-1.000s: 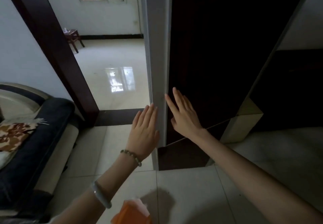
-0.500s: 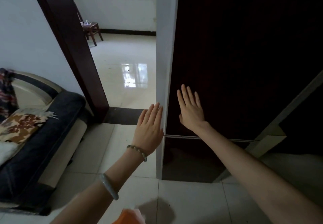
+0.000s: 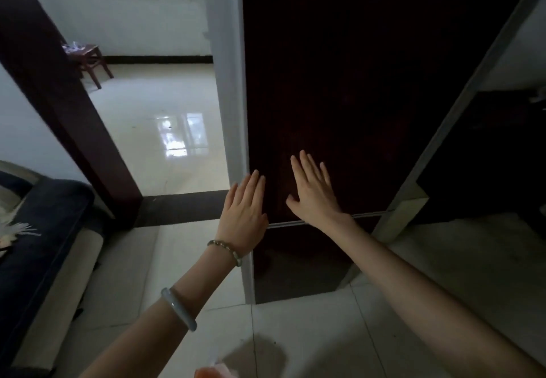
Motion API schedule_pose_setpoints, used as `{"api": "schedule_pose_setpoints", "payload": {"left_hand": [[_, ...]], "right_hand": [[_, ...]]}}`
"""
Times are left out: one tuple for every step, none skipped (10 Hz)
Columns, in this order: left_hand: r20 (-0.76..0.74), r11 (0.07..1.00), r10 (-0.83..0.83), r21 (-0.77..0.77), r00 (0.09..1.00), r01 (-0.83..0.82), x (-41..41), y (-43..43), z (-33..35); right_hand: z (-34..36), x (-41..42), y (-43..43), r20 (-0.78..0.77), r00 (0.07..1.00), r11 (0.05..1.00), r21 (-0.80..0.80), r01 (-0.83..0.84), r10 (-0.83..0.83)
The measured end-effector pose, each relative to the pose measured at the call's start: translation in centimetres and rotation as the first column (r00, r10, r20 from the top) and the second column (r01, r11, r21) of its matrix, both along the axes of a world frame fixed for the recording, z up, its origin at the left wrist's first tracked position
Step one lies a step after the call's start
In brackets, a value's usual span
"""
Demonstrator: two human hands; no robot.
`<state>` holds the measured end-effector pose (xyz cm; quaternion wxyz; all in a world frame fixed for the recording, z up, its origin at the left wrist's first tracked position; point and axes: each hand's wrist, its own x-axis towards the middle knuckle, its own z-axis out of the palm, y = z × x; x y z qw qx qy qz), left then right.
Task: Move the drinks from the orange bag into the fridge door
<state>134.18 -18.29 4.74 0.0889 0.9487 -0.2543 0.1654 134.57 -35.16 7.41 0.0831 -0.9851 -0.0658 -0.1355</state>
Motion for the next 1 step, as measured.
{"api": "schedule_pose_setpoints", "payload": {"left_hand": [[0.029, 0.996, -0.078, -0.039, 0.997, 0.079, -0.52, 0.00, 0.56]], "right_hand": [[0.93, -3.57, -0.67, 0.076, 0.991, 0.992, 0.063, 0.106, -0.110]]}}
